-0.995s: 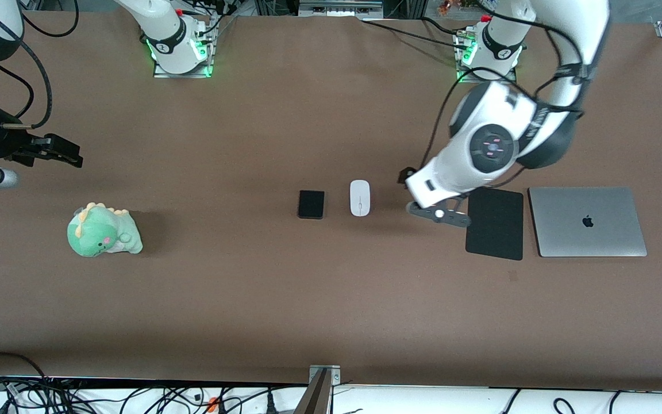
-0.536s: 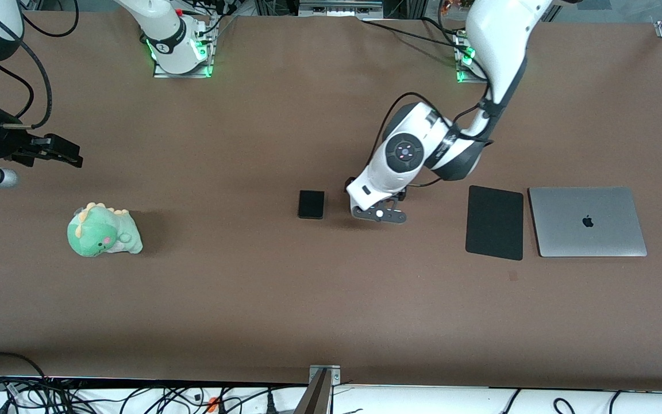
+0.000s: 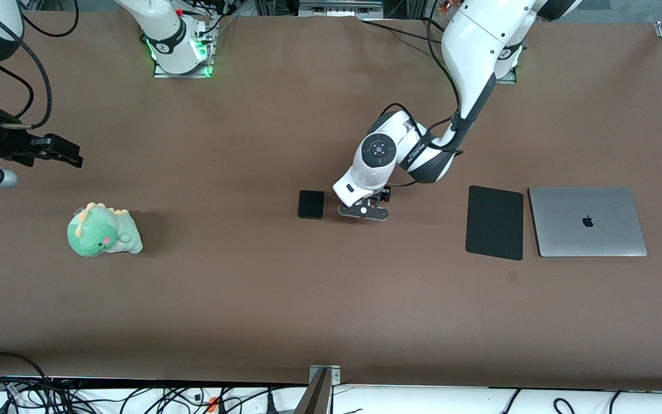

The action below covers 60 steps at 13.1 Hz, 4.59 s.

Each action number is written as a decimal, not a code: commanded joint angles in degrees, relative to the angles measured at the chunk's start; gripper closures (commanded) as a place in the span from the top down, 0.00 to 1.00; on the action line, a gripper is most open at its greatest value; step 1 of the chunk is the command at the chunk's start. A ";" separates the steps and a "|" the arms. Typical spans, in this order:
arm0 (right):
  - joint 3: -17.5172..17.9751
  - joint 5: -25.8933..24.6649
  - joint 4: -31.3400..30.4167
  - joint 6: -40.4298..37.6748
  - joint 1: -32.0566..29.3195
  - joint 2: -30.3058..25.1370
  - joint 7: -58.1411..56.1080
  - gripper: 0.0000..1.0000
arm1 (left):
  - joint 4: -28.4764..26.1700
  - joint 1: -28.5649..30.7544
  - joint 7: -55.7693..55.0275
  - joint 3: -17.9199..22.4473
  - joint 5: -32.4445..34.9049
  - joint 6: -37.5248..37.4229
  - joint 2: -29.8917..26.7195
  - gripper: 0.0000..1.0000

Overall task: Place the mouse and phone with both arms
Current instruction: 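Move the left gripper over the white mouse, then close the left gripper on the white mouse and lift it, then carry the mouse to the pad while the right gripper reaches the phone, then lower the mouse onto the pad while the right gripper grasps the phone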

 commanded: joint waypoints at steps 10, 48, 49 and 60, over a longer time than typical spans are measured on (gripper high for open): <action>-0.04 -0.14 1.10 -0.38 -0.24 0.30 -0.98 1.00 | -1.75 -0.71 -5.78 0.89 1.90 1.13 -0.59 0.26; 0.32 7.25 0.49 37.23 33.77 30.08 38.13 1.00 | -20.47 36.47 31.84 0.89 6.39 5.50 -11.23 0.37; 0.32 7.25 0.49 38.55 34.73 31.40 38.13 1.00 | -20.47 36.47 31.84 0.80 6.39 5.51 -11.14 0.52; 0.23 3.47 -1.62 49.01 38.43 38.09 38.40 1.00 | -8.64 34.89 31.84 -1.22 6.39 -18.78 -17.46 1.00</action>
